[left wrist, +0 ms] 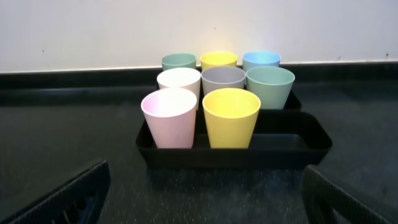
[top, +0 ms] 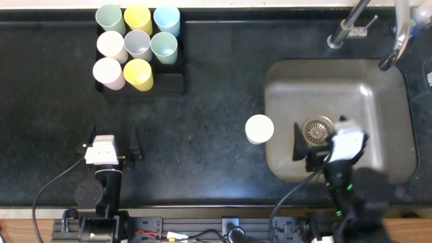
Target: Store Cups
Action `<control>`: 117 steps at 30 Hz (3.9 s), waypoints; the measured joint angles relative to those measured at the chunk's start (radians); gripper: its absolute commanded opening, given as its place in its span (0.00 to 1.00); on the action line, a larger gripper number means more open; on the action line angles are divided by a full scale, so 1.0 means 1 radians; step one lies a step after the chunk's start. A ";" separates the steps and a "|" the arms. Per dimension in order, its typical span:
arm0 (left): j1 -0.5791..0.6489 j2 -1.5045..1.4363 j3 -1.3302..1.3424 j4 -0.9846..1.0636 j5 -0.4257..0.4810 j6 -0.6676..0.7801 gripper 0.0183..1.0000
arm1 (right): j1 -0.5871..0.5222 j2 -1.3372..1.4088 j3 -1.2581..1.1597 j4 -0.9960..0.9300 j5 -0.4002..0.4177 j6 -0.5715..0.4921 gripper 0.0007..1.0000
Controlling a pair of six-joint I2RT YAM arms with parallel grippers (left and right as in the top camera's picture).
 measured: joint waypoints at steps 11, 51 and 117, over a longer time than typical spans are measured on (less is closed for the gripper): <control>0.000 0.000 -0.005 0.003 0.000 0.000 1.00 | 0.032 0.835 0.692 -0.648 0.002 0.000 1.00; 0.000 0.000 -0.005 0.003 0.000 0.000 1.00 | 0.175 1.336 0.712 -0.652 0.014 -0.392 1.00; 0.000 0.000 -0.005 0.003 0.000 0.000 1.00 | 0.601 2.027 2.044 -0.786 0.073 -0.153 0.04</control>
